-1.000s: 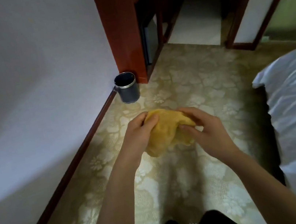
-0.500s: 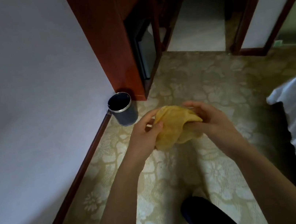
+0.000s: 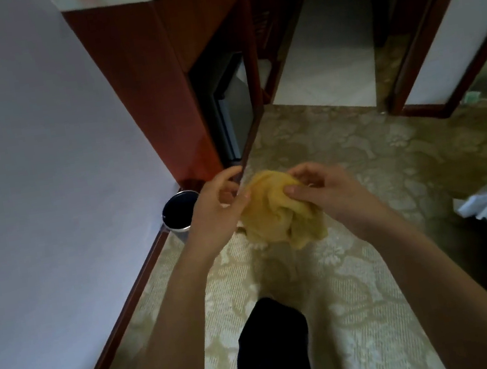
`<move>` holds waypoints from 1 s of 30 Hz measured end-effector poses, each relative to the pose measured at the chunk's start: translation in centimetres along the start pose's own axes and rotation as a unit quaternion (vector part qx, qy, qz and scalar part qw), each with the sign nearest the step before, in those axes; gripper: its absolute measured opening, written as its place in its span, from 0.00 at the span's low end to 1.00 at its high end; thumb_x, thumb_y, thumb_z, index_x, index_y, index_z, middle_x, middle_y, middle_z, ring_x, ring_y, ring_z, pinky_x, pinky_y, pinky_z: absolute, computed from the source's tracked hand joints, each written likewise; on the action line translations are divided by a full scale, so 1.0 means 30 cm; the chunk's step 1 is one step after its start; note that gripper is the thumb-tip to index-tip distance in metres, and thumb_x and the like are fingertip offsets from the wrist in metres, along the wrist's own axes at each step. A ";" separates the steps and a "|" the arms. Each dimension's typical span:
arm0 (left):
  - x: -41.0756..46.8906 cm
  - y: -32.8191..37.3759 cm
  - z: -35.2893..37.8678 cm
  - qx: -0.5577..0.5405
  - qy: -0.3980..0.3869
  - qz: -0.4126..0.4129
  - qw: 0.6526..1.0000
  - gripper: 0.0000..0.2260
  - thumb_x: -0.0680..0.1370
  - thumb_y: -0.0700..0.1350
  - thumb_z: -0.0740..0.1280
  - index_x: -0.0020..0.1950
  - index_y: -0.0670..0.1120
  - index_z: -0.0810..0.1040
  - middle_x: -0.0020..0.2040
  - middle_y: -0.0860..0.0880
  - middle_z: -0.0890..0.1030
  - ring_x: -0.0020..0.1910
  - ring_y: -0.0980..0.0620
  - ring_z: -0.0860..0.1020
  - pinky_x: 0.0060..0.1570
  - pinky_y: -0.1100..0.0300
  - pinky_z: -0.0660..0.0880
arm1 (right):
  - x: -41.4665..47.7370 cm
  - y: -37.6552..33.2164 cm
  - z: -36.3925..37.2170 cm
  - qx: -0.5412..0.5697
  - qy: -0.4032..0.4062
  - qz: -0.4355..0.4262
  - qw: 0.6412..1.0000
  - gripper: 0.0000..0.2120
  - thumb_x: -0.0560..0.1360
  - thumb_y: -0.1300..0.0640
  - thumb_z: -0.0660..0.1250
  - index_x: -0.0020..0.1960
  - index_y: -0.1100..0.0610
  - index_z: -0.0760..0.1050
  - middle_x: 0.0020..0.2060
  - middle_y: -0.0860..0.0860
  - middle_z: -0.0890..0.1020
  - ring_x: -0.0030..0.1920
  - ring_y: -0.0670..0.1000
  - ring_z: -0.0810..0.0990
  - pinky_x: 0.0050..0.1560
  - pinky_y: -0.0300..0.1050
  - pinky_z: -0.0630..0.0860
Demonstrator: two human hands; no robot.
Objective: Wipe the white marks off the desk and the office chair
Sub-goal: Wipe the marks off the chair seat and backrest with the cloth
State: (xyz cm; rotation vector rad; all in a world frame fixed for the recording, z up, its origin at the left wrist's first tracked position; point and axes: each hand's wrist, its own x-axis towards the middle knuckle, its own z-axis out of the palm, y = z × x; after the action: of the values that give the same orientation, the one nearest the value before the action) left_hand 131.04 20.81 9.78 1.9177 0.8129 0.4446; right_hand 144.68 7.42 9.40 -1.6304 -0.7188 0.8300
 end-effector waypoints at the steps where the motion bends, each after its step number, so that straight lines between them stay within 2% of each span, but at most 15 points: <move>1: 0.076 -0.012 0.029 -0.030 0.034 -0.033 0.998 0.14 0.77 0.46 0.67 0.62 0.54 0.74 0.51 0.56 0.76 0.48 0.60 0.74 0.44 0.70 0.70 | 0.075 -0.004 -0.015 0.043 0.020 0.017 0.999 0.04 0.74 0.57 0.69 0.47 0.48 0.79 0.43 0.48 0.82 0.43 0.47 0.81 0.43 0.39 0.78; 3: 0.174 -0.036 0.086 -0.115 0.048 -0.133 0.983 0.08 0.77 0.47 0.67 0.57 0.52 0.76 0.53 0.54 0.77 0.48 0.58 0.75 0.41 0.69 0.69 | 0.190 -0.019 -0.036 0.114 0.050 0.045 0.991 0.05 0.75 0.58 0.68 0.48 0.49 0.79 0.40 0.47 0.82 0.42 0.47 0.81 0.43 0.41 0.78; 5: 0.272 -0.042 0.134 -0.185 -0.030 -0.212 0.959 0.05 0.79 0.48 0.64 0.50 0.50 0.78 0.52 0.50 0.80 0.46 0.54 0.78 0.42 0.63 0.72 | 0.316 -0.045 -0.065 0.151 0.067 0.055 0.985 0.06 0.76 0.60 0.66 0.49 0.50 0.78 0.41 0.49 0.83 0.41 0.47 0.81 0.42 0.42 0.78; 7: 0.367 -0.032 0.160 -0.243 -0.121 -0.246 0.931 0.11 0.79 0.52 0.61 0.48 0.48 0.81 0.48 0.49 0.83 0.44 0.55 0.80 0.46 0.60 0.73 | 0.428 -0.076 -0.084 0.156 0.087 0.054 0.982 0.06 0.76 0.61 0.66 0.51 0.52 0.76 0.43 0.52 0.83 0.41 0.49 0.81 0.43 0.44 0.77; 9: 0.462 -0.013 0.171 -0.311 -0.144 -0.214 0.915 0.14 0.79 0.55 0.60 0.48 0.48 0.82 0.44 0.51 0.84 0.43 0.56 0.81 0.46 0.60 0.74 | 0.518 -0.098 -0.086 0.140 0.113 0.041 0.983 0.07 0.76 0.62 0.66 0.51 0.53 0.76 0.47 0.55 0.82 0.44 0.51 0.81 0.47 0.46 0.77; 11: 0.591 0.015 0.168 -0.338 -0.116 -0.174 0.918 0.14 0.79 0.54 0.60 0.50 0.49 0.82 0.42 0.52 0.84 0.42 0.56 0.81 0.43 0.63 0.74 | 0.620 -0.118 -0.079 0.127 0.135 0.030 0.982 0.07 0.75 0.62 0.68 0.52 0.53 0.76 0.49 0.56 0.82 0.47 0.53 0.82 0.51 0.48 0.78; 13: 0.704 0.038 0.158 -0.313 -0.080 -0.161 0.933 0.15 0.79 0.55 0.60 0.51 0.48 0.82 0.42 0.52 0.83 0.42 0.56 0.80 0.42 0.63 0.73 | 0.710 -0.130 -0.073 0.109 0.145 0.016 0.983 0.08 0.74 0.61 0.68 0.52 0.53 0.75 0.49 0.54 0.82 0.49 0.52 0.82 0.51 0.48 0.79; 15: 0.785 0.045 0.147 -0.276 -0.068 -0.150 0.947 0.17 0.79 0.58 0.58 0.49 0.50 0.82 0.40 0.55 0.84 0.40 0.58 0.80 0.43 0.63 0.74 | 0.784 -0.137 -0.075 0.100 0.142 -0.005 0.985 0.10 0.75 0.60 0.68 0.55 0.52 0.75 0.49 0.52 0.83 0.48 0.49 0.82 0.47 0.42 0.79; 17: 0.869 0.042 0.136 -0.260 -0.058 -0.134 0.955 0.16 0.77 0.60 0.59 0.46 0.53 0.81 0.38 0.57 0.84 0.37 0.62 0.81 0.38 0.67 0.74 | 0.866 -0.141 -0.085 0.094 0.099 -0.033 0.990 0.11 0.75 0.60 0.66 0.57 0.51 0.74 0.50 0.51 0.83 0.48 0.46 0.82 0.43 0.36 0.78; 19: 0.952 0.053 0.117 -0.266 -0.064 -0.115 0.955 0.17 0.71 0.62 0.62 0.50 0.53 0.80 0.39 0.57 0.83 0.36 0.65 0.80 0.32 0.71 0.73 | 0.948 -0.149 -0.101 0.083 0.015 -0.065 0.994 0.11 0.77 0.62 0.63 0.56 0.50 0.75 0.49 0.48 0.83 0.48 0.43 0.82 0.45 0.35 0.77; 21: 1.051 0.063 0.105 -0.266 -0.065 -0.089 0.957 0.19 0.68 0.60 0.64 0.53 0.51 0.80 0.40 0.56 0.84 0.37 0.63 0.81 0.32 0.72 0.73 | 1.049 -0.157 -0.138 0.080 -0.048 -0.087 0.992 0.13 0.78 0.65 0.61 0.55 0.50 0.76 0.48 0.46 0.83 0.49 0.41 0.81 0.48 0.34 0.76; 24: 1.198 0.095 0.079 -0.236 -0.054 -0.068 0.968 0.19 0.69 0.59 0.66 0.56 0.51 0.80 0.48 0.51 0.85 0.48 0.55 0.83 0.44 0.65 0.78 | 1.221 -0.181 -0.222 0.115 -0.042 -0.100 0.988 0.11 0.77 0.65 0.62 0.53 0.53 0.79 0.46 0.50 0.84 0.46 0.47 0.82 0.47 0.37 0.78; 27: 1.336 0.149 0.041 -0.190 -0.012 -0.051 0.980 0.22 0.68 0.60 0.67 0.55 0.47 0.80 0.50 0.37 0.82 0.50 0.38 0.81 0.50 0.54 0.78 | 1.410 -0.226 -0.308 0.053 -0.055 -0.126 0.989 0.09 0.75 0.60 0.67 0.53 0.49 0.78 0.48 0.44 0.83 0.49 0.43 0.81 0.47 0.38 0.77; 28: 1.373 0.169 0.026 -0.174 -0.007 -0.046 0.984 0.23 0.68 0.60 0.67 0.55 0.46 0.80 0.50 0.37 0.82 0.51 0.38 0.80 0.52 0.50 0.77 | 1.464 -0.246 -0.328 0.028 -0.092 -0.131 0.987 0.11 0.73 0.56 0.68 0.55 0.47 0.77 0.50 0.42 0.82 0.52 0.41 0.79 0.48 0.37 0.77; 30: 1.442 0.208 -0.002 -0.153 -0.021 -0.035 0.987 0.21 0.69 0.59 0.67 0.56 0.49 0.80 0.52 0.47 0.84 0.52 0.49 0.82 0.56 0.53 0.77 | 1.554 -0.288 -0.358 -0.009 -0.169 -0.137 0.976 0.16 0.70 0.49 0.67 0.58 0.44 0.74 0.53 0.38 0.80 0.56 0.40 0.77 0.52 0.40 0.77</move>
State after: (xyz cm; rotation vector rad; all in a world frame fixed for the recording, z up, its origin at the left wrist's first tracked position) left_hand 163.92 49.33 13.78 1.6058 0.7362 0.4572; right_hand 179.72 40.98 12.47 -1.3769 -1.1658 0.9082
